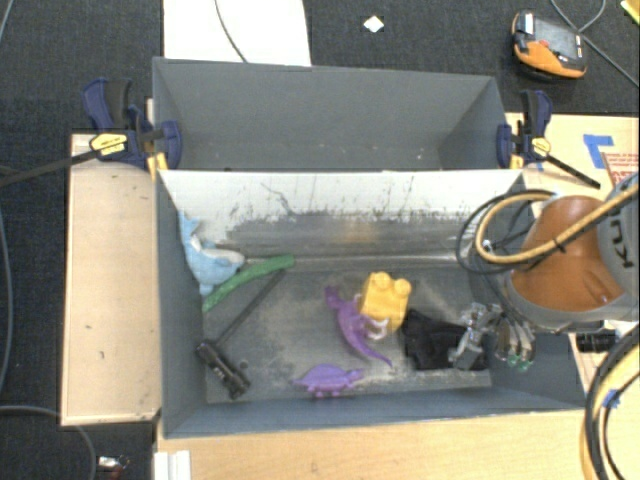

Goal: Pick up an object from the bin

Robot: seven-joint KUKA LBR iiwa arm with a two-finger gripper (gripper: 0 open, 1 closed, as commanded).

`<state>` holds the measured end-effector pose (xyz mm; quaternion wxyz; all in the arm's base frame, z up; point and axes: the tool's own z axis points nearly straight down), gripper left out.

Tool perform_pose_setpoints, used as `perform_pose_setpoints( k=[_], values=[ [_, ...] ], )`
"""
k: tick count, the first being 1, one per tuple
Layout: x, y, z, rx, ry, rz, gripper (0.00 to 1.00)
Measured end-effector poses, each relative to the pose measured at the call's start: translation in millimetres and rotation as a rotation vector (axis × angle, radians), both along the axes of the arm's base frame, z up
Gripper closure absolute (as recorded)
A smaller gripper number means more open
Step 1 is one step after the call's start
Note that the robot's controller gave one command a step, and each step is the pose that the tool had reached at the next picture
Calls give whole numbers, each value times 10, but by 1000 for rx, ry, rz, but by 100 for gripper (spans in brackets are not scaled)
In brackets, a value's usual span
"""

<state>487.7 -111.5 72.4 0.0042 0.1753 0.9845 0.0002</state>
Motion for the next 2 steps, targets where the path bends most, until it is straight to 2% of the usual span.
perform_pose_setpoints(
  k=[1, 2],
  values=[
    [-17, 4, 191, 1, 5, 2, 100],
    [-8, 2, 448, 0, 2, 2, 100]
  ],
)
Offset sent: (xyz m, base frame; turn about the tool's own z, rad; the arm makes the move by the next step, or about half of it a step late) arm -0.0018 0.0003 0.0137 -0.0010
